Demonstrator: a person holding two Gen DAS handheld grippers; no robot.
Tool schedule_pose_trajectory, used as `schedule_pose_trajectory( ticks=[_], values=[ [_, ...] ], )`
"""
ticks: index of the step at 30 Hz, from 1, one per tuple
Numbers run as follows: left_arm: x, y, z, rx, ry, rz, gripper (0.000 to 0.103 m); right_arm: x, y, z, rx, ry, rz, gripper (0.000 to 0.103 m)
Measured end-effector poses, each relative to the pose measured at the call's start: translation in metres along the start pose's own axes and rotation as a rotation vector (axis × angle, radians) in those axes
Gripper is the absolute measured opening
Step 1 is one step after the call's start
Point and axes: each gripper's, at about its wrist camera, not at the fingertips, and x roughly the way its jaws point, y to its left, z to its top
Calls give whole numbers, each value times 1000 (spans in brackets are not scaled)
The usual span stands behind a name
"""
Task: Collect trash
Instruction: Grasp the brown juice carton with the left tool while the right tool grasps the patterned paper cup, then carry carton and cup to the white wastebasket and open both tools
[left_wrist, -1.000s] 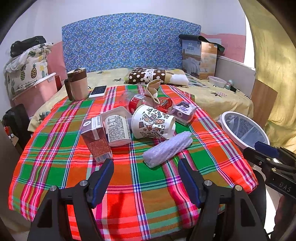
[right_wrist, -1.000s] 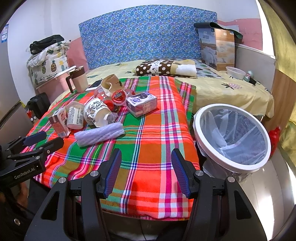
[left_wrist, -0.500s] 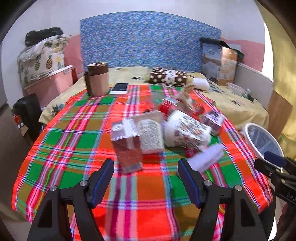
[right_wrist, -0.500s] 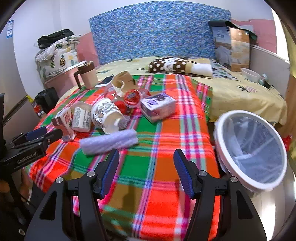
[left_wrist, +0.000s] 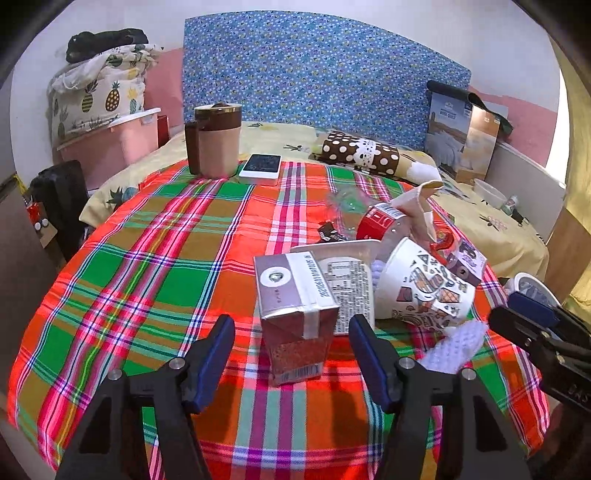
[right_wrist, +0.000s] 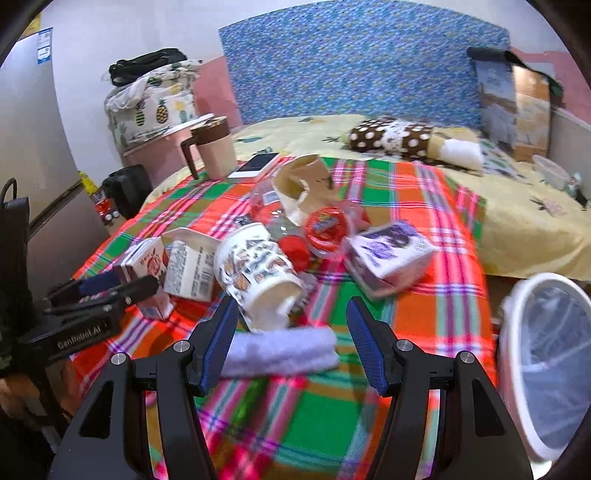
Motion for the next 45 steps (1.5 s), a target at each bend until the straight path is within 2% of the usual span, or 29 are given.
schedule_pose_trajectory(
  ticks=[1, 3, 9, 11, 14, 22, 36, 45],
  values=[
    [2, 0, 1, -4, 6, -1, 63, 4, 0, 2, 2, 6, 10, 63],
    [6, 3, 0, -10, 20, -3, 54, 14, 0, 5, 12, 28, 31, 63],
    [10, 8, 0, -10, 34, 3, 36, 23, 2, 6, 31, 70, 76, 63],
    [10, 8, -1, -6, 33, 3, 36, 24, 1, 5, 49, 85, 96, 61],
    [7, 8, -1, 5, 26, 15, 36, 20, 5, 3, 38, 76, 97, 51],
    [-6, 10, -1, 11, 0, 42, 36, 12, 13, 6, 15, 58, 98, 41],
    [-46, 1, 8, 28, -66, 41, 36, -14, 10, 15, 16, -39, 117, 39],
    [-57, -32, 21, 89, -102, -13, 36, -45, -26, 7, 104, -116, 47, 39]
  ],
)
